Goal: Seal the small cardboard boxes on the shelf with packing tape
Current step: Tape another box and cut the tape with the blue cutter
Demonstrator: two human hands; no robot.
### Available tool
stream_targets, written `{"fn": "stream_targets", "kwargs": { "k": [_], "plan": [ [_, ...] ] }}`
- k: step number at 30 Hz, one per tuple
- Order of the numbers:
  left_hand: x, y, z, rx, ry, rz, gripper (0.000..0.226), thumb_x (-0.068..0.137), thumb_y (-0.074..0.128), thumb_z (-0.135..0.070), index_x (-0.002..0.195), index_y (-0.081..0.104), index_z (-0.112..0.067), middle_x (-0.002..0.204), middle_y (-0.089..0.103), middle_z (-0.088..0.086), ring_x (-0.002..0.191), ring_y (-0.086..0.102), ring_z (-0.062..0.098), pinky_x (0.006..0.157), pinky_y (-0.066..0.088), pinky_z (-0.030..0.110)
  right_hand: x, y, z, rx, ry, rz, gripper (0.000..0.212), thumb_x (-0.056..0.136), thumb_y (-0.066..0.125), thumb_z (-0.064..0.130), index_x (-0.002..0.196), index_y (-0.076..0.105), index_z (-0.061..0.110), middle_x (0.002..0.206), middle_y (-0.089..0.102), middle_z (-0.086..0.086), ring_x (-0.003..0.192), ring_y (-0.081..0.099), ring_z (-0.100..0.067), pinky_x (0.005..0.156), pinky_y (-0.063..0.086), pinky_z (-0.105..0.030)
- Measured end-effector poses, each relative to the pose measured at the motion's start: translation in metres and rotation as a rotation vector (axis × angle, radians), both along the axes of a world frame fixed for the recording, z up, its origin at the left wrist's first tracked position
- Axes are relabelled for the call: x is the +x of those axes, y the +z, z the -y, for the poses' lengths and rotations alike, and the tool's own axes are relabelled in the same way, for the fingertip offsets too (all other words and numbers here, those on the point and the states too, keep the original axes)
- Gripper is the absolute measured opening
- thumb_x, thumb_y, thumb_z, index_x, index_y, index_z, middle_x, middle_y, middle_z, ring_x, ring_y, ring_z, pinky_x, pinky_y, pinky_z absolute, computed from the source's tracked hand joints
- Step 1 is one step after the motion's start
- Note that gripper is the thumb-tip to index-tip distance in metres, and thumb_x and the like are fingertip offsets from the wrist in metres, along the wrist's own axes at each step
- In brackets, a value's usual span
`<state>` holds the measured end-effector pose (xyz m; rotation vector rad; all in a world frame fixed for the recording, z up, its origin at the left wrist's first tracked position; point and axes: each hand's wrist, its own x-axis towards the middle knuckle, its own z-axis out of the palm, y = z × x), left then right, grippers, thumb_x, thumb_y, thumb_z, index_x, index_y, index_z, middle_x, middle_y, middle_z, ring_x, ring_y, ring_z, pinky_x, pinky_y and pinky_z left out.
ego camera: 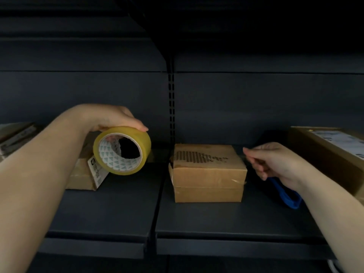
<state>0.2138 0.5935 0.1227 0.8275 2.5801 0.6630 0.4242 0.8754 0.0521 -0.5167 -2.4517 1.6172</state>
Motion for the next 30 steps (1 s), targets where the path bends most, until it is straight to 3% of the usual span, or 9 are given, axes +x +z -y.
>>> {"fn": "stream_targets", "kwargs": {
  "k": [5,10,13,16,24,27,30],
  "plan": [
    [-0.006,-0.017,0.003,0.018,0.007,0.039,0.041,0.057,0.065,-0.058,0.061,0.071,-0.018,0.055,0.064,-0.001,0.055,0.063,0.013,0.060,0.049,0.026,-0.001,-0.009,0.002,-0.048,-0.025,0.029,0.034,0.089,0.055,0.030,0.060,0.051,0.012,0.044,0.043,0.001,0.041,0.040,-0.013,0.048,0.036,-0.028],
    [-0.008,-0.032,-0.001,0.023,-0.007,0.066,0.041,0.054,0.064,-0.062,0.051,0.067,-0.021,0.048,0.060,-0.004,0.047,0.060,0.007,0.055,0.047,0.025,-0.001,-0.021,0.009,-0.212,-0.045,0.027,0.032,0.090,0.054,0.032,0.067,0.051,0.010,0.042,0.041,0.001,0.037,0.039,-0.013,0.041,0.034,-0.025],
    [-0.007,-0.045,-0.010,0.004,-0.028,0.049,0.040,0.068,0.065,-0.057,0.045,0.066,-0.024,0.045,0.058,-0.007,0.046,0.058,0.006,0.056,0.046,0.026,-0.001,-0.023,0.015,-0.270,-0.071,0.046,0.032,0.090,0.053,0.036,0.075,0.053,0.008,0.041,0.042,0.000,0.036,0.039,-0.013,0.039,0.035,-0.025],
    [-0.006,-0.052,-0.015,0.010,-0.030,0.001,0.043,0.078,0.063,-0.052,0.043,0.066,-0.027,0.044,0.057,-0.009,0.046,0.056,0.008,0.056,0.044,0.025,0.000,-0.020,0.016,-0.190,-0.107,0.063,0.036,0.089,0.054,0.040,0.079,0.058,0.006,0.041,0.044,0.000,0.035,0.041,-0.012,0.037,0.035,-0.024],
    [-0.001,-0.050,-0.018,0.006,-0.054,-0.032,0.047,0.079,0.064,-0.050,0.041,0.059,-0.024,0.046,0.055,-0.008,0.049,0.052,0.011,0.059,0.042,0.024,-0.004,-0.011,0.017,0.041,-0.171,0.157,0.048,0.081,0.063,0.046,0.090,0.063,-0.001,0.042,0.053,-0.001,0.033,0.052,-0.011,0.032,0.038,-0.017],
    [0.000,-0.051,-0.014,0.012,-0.034,-0.033,0.041,0.079,0.065,-0.049,0.049,0.063,-0.021,0.055,0.061,-0.003,0.057,0.058,0.014,0.063,0.046,0.026,-0.004,-0.028,0.024,0.161,-0.112,0.304,0.035,0.082,0.067,0.036,0.082,0.058,0.002,0.051,0.056,-0.005,0.035,0.052,-0.013,0.033,0.034,-0.018],
    [-0.001,-0.051,-0.008,0.028,-0.022,-0.033,0.048,0.080,0.062,-0.051,0.040,0.062,-0.026,0.045,0.058,-0.011,0.048,0.056,0.006,0.057,0.043,0.022,-0.010,-0.039,0.022,0.345,-0.271,0.020,0.018,0.088,0.060,0.024,0.079,0.056,0.008,0.056,0.059,-0.004,0.037,0.050,-0.011,0.039,0.039,-0.024]
  ]
}}
